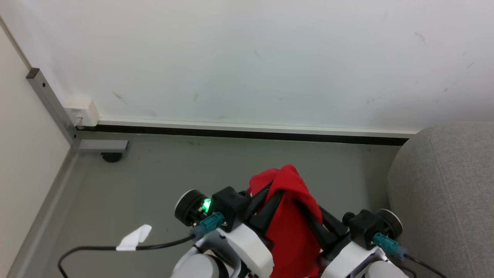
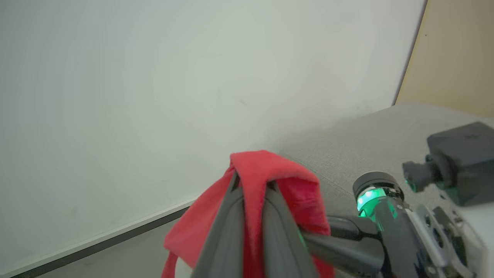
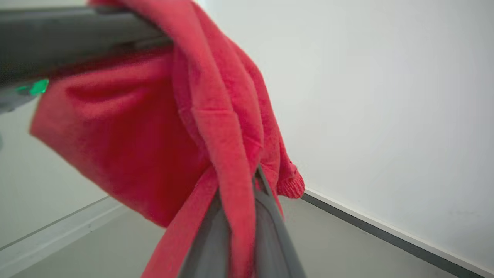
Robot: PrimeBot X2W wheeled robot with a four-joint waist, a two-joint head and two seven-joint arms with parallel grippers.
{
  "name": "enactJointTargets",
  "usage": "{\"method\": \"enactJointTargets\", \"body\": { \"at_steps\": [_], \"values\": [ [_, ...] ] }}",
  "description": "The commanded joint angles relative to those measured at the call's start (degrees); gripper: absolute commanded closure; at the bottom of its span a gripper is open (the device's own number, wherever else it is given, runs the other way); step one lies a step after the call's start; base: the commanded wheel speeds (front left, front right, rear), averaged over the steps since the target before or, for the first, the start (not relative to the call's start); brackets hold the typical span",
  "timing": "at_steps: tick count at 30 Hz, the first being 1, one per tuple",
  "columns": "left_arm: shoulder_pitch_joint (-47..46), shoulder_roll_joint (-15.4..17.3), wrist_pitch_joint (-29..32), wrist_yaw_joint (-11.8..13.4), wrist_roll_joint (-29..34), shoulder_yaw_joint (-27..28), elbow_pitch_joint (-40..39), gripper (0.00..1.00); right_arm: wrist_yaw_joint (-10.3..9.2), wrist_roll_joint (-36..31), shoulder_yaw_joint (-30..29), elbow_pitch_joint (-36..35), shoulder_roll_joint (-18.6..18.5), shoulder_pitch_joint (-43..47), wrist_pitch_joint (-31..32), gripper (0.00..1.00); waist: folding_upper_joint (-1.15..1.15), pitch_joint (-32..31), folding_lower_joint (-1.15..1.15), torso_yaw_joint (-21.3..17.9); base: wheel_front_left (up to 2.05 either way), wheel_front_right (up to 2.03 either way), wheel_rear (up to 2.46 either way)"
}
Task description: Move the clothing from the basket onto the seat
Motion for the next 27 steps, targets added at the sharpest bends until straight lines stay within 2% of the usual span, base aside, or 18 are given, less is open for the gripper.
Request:
{"method": "enactJointTargets", "body": {
  "at_steps": [1,2,3,17,21,27],
  "values": [
    [0.2,0.7,-0.8,0.4,0.6,0.4,0.4,0.58,-0.12,0.5,-1.0,-0.4,-0.1,-0.4,0.0,1.0,0.0,0.1,0.0,-0.1,0.0,0.0,0.0],
    [0.4,0.7,-1.2,0.6,0.4,0.5,0.7,0.16,-0.12,0.7,-1.8,-0.6,0.0,-0.1,0.0,1.0,0.0,0.1,0.0,-0.1,0.0,0.0,0.0],
    [0.6,0.9,-1.3,0.8,0.5,0.7,1.1,0.0,-0.12,0.9,-2.6,-0.9,0.1,0.2,0.0,1.0,0.0,0.2,0.0,-0.1,0.0,0.0,0.0],
    [3.9,2.3,-5.9,2.1,0.1,0.5,7.9,0.0,-0.12,-0.5,-11.5,-4.6,-1.0,3.0,0.0,1.0,0.0,0.1,0.0,-3.4,0.0,0.0,0.0],
    [3.8,2.1,-6.6,2.2,-0.1,0.0,8.7,0.0,-0.12,-0.7,-12.6,-5.7,-1.4,3.8,0.0,1.0,0.0,0.3,0.0,-5.6,0.0,0.0,0.0],
    [3.2,1.9,-7.6,2.5,-0.4,-0.5,9.2,0.0,-0.12,-1.0,-13.4,-7.4,-2.4,4.7,0.0,1.0,0.0,0.9,0.0,-11.0,0.0,0.0,0.0]
  ]
}}
